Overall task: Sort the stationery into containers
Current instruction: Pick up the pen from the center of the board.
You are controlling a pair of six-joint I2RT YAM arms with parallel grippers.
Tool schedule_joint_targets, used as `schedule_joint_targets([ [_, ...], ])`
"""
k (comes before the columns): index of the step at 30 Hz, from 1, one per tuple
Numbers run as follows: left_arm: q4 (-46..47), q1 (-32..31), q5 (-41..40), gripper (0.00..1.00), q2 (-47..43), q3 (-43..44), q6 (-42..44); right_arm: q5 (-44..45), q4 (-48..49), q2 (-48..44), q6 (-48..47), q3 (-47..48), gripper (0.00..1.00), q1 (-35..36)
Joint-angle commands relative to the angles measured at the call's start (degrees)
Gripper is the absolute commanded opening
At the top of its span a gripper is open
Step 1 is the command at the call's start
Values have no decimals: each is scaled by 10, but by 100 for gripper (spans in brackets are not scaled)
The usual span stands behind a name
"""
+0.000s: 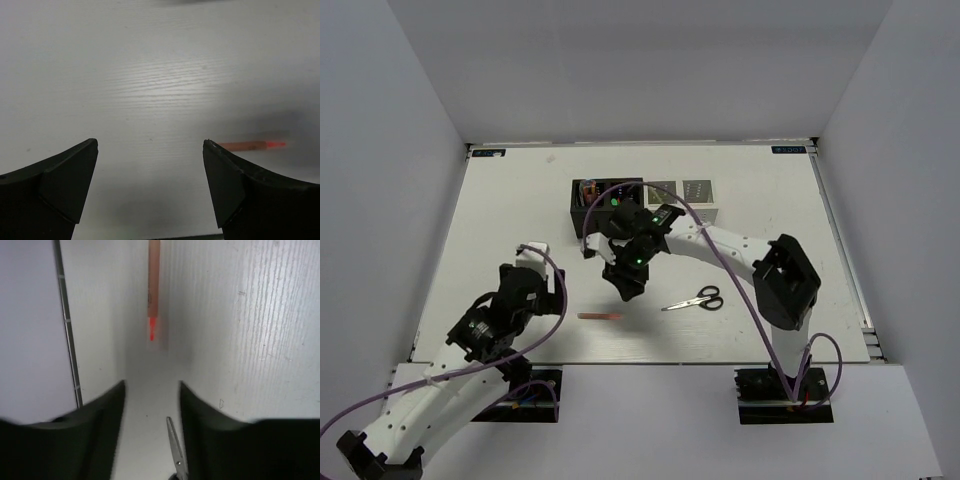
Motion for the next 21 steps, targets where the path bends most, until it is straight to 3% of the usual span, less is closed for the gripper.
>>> schedule_joint_targets([
  [1,-28,29,-94,95,-11,24,-38,66,15,27,47,34,41,24],
  [3,-38,38,-174,81,-22,27,-55,83,-1,53,54,71,21,53],
  [5,-57,37,-209,61,-40,29,-70,89,-8,74,69,102,21,70],
  [8,-62,38,-244,48,-82,18,-84,103,-4,112,85,131,28,96],
  [11,-77,39,-282,47,-114,17,-102,124,-4,137,101,159,36,116],
  [14,-81,38,-294,57,-133,16,-106,149,-2,152,108,171,42,130],
  [15,-83,38,-296,64,-134,17,-110,154,-1,153,110,171,42,133],
  [21,-90,39,-300,72,-135,22,-116,206,-6,182,115,186,45,154],
])
